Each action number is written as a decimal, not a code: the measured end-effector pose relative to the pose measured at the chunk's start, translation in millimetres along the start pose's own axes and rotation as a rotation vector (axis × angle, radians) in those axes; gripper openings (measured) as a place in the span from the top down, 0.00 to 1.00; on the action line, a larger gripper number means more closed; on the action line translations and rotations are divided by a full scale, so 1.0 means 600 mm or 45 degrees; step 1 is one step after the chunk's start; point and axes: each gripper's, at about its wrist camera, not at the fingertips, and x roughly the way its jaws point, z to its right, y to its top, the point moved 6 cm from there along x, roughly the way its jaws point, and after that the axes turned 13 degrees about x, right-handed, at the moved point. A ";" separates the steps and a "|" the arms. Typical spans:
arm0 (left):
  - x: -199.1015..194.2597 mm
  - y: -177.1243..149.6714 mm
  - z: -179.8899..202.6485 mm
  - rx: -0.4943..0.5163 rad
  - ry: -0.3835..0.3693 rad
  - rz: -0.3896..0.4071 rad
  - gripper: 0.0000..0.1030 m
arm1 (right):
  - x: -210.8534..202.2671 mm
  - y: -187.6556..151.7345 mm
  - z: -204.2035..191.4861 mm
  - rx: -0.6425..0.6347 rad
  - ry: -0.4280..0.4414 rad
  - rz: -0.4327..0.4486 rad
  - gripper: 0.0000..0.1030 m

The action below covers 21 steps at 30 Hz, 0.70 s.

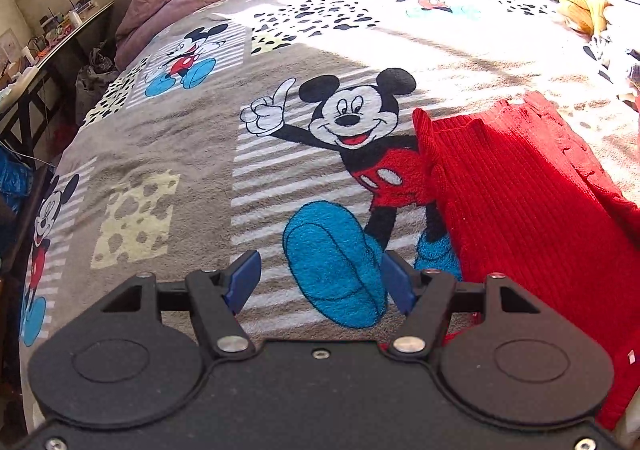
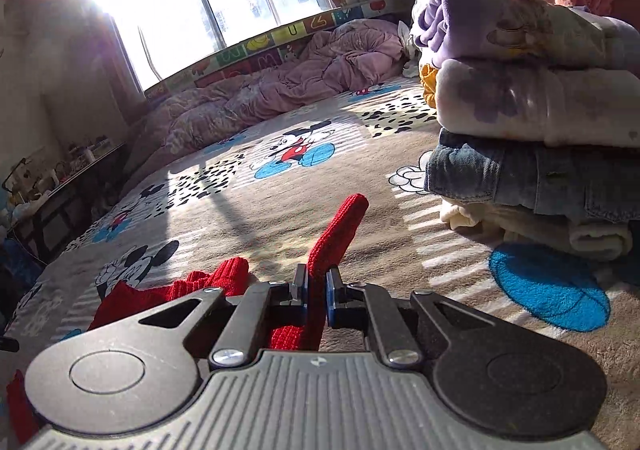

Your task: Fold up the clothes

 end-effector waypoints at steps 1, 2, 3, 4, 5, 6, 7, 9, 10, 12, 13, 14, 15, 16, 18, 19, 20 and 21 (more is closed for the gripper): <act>0.000 0.003 0.003 0.001 -0.002 0.002 0.36 | -0.012 0.004 0.018 0.013 -0.019 0.023 0.90; 0.000 0.006 0.006 0.003 -0.004 0.004 0.36 | -0.021 0.007 0.031 0.024 -0.034 0.041 0.90; 0.000 0.009 0.009 0.004 -0.006 0.006 0.36 | -0.035 0.011 0.049 0.043 -0.054 0.068 0.90; 0.000 0.011 0.011 0.005 -0.007 0.008 0.36 | -0.047 0.014 0.065 0.058 -0.074 0.091 0.90; 0.000 0.013 0.013 0.004 -0.008 0.009 0.36 | -0.055 0.016 0.076 0.070 -0.087 0.109 0.90; 0.000 0.014 0.015 0.004 -0.008 0.009 0.36 | -0.067 0.018 0.091 0.086 -0.103 0.130 0.90; -0.001 0.016 0.017 0.004 -0.008 0.010 0.36 | -0.079 0.019 0.108 0.105 -0.123 0.154 0.90; -0.002 0.019 0.021 0.006 -0.010 0.014 0.36 | -0.097 0.016 0.133 0.130 -0.155 0.181 0.90; -0.004 0.021 0.023 0.008 -0.010 0.016 0.36 | -0.107 0.014 0.148 0.144 -0.172 0.195 0.90; -0.006 0.022 0.026 0.013 -0.011 0.020 0.36 | -0.114 0.005 0.168 0.161 -0.200 0.194 0.90; -0.007 0.023 0.028 0.016 -0.012 0.022 0.36 | -0.117 0.000 0.179 0.170 -0.218 0.190 0.90; -0.008 0.023 0.029 0.019 -0.012 0.022 0.36 | -0.120 -0.006 0.190 0.179 -0.236 0.186 0.90; -0.009 0.022 0.030 0.021 -0.012 0.023 0.36 | -0.119 -0.013 0.199 0.188 -0.255 0.179 0.90; -0.010 0.022 0.031 0.023 -0.012 0.023 0.36 | -0.117 -0.019 0.206 0.195 -0.267 0.169 0.90; -0.013 0.020 0.031 0.028 -0.012 0.023 0.36 | -0.108 -0.033 0.221 0.203 -0.307 0.141 0.90; -0.015 0.019 0.030 0.031 -0.010 0.023 0.36 | -0.102 -0.036 0.227 0.208 -0.337 0.121 0.90; -0.016 0.018 0.029 0.031 -0.008 0.024 0.36 | -0.098 -0.038 0.232 0.212 -0.368 0.098 0.89; -0.017 0.018 0.027 0.031 -0.006 0.026 0.36 | -0.095 -0.039 0.235 0.214 -0.399 0.080 0.87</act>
